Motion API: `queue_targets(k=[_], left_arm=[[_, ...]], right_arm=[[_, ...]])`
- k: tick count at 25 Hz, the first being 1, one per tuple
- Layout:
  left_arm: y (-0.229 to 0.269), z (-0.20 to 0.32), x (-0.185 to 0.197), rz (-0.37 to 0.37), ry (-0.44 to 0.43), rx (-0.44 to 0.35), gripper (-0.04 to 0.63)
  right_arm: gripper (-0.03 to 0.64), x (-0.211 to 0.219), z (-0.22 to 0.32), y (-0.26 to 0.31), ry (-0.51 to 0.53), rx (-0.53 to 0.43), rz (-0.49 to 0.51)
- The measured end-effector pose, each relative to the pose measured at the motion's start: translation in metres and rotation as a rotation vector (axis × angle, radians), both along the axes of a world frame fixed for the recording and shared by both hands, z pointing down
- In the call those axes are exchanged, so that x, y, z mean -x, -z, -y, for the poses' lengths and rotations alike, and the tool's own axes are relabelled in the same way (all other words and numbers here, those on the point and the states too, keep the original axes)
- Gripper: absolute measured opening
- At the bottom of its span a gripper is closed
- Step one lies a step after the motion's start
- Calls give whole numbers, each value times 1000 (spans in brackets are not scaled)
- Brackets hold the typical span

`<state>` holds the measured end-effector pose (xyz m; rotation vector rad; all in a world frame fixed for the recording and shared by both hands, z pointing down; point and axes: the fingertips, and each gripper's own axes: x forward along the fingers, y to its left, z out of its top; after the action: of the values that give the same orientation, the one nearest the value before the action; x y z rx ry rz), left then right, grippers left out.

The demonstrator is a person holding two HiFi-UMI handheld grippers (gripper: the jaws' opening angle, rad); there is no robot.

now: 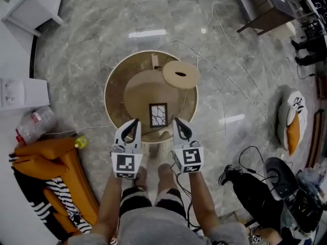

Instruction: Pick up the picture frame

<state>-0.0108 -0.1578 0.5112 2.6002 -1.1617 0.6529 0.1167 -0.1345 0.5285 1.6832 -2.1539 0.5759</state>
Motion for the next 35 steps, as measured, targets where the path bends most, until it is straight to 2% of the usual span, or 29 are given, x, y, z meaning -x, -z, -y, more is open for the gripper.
queue_targets(k=[6,16,25,33,35], left_arm=[[-67,15,-5,9,24,63,17],[-169,22,3,40,62,147,17],[-254,29,-13,50,65,188,17],[-306,16,-23,41,123,303,17],[-315,13,-22,59,95,296,17]], right_arm=[[0,-1,18,-73,39,76,16],[0,-8,21,-187,42,202,26],[0,-20,28,-279,62,247,33],[2,-20,16,-344,66,363,55],[2,-18,13,-355,57,396,59]])
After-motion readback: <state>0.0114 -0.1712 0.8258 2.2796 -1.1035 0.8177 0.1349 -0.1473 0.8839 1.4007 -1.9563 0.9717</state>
